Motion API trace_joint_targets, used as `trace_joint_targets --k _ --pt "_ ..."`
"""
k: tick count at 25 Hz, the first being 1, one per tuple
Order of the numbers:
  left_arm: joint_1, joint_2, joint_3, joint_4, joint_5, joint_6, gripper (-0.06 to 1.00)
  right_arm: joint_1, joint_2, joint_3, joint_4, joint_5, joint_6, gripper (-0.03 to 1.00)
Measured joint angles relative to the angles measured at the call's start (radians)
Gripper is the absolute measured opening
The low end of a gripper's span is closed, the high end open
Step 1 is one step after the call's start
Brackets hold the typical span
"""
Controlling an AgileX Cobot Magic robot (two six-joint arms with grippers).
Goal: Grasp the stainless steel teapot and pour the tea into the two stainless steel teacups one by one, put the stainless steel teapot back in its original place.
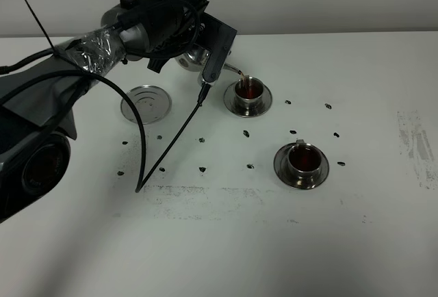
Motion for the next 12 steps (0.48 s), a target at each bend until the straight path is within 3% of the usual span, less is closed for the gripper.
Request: trace_joint_targets --k 12 --pt "-0.001 0.000 0.000 0.011 -0.001 0.000 0.18 0.000 0.000 0.000 0.000 0.000 0.000 0.59"
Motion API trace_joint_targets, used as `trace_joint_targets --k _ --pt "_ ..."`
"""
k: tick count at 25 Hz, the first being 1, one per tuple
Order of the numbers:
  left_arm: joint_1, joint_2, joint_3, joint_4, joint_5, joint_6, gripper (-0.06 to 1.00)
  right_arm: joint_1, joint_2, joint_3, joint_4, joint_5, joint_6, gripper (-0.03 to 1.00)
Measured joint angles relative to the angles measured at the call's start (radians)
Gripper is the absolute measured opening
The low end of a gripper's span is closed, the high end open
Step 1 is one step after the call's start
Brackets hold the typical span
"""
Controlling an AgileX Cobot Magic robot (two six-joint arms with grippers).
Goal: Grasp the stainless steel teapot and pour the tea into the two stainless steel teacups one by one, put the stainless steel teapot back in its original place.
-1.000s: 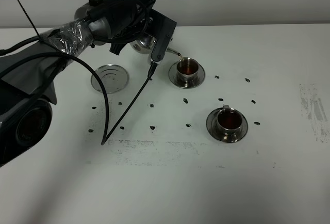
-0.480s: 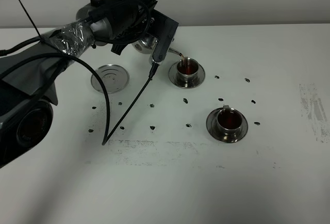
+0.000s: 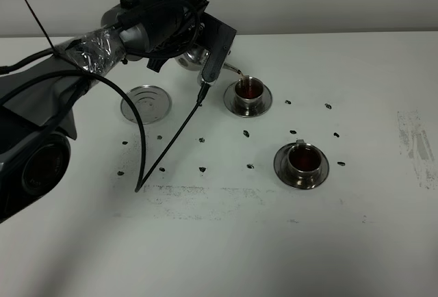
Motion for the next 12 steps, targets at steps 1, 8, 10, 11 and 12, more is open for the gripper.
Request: trace_joint_targets --k 1,8,10,11,12 --pt "-0.002 0.000 0.000 0.003 0.000 0.000 0.18 0.000 0.000 0.000 0.000 0.000 0.000 0.59" --pt "-0.008 0.000 0.000 0.008 -0.002 0.000 0.18 0.000 0.000 0.000 0.000 0.000 0.000 0.59" --pt "-0.008 0.000 0.000 0.009 -0.003 0.000 0.18 0.000 0.000 0.000 0.000 0.000 0.000 0.59" --pt "-0.008 0.000 0.000 0.009 -0.003 0.000 0.18 0.000 0.000 0.000 0.000 0.000 0.000 0.59" --pt "-0.008 0.000 0.000 0.011 -0.003 0.000 0.18 0.000 0.000 0.000 0.000 0.000 0.000 0.59"
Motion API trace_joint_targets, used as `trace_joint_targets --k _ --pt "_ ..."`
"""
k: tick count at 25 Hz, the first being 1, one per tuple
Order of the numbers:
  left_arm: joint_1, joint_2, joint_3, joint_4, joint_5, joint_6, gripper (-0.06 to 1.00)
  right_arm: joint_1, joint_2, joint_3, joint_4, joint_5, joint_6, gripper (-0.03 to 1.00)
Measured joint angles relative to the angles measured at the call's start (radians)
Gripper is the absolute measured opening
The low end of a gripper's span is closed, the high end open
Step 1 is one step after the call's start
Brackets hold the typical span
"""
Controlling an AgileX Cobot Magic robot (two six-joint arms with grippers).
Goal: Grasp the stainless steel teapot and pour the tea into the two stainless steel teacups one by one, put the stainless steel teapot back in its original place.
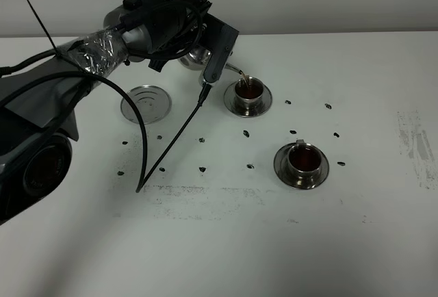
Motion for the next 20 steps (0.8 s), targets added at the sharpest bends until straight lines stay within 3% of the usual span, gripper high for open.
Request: trace_joint_targets --k 20 --pt "-0.003 0.000 0.000 0.026 0.000 -0.002 0.18 0.000 0.000 0.000 0.000 0.000 0.000 0.59"
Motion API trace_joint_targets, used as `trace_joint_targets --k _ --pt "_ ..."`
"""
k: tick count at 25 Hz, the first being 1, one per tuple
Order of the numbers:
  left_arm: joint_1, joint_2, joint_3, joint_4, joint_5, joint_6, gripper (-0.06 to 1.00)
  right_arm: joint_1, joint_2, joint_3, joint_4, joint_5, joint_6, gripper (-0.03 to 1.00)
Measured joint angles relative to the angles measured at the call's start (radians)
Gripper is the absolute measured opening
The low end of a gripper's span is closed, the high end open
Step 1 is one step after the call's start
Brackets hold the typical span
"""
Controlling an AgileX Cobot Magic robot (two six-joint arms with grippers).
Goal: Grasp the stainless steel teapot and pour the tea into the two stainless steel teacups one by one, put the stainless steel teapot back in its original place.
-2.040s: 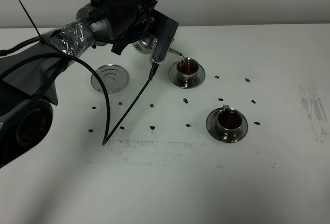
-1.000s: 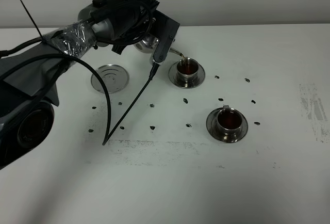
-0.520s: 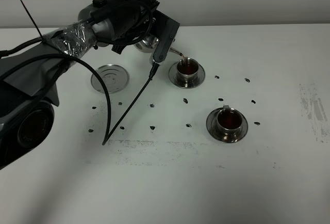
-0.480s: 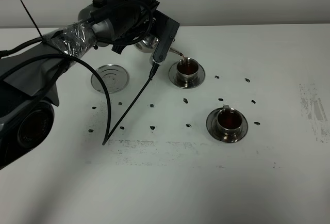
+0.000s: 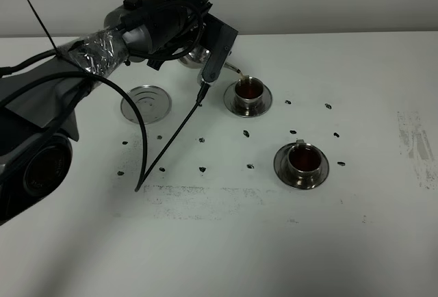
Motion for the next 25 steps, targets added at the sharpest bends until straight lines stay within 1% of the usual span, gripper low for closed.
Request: trace_joint_targets --k 25 --pt "-0.008 0.000 0.000 0.007 -0.001 -0.016 0.18 0.000 0.000 0.000 0.000 0.000 0.000 0.59"
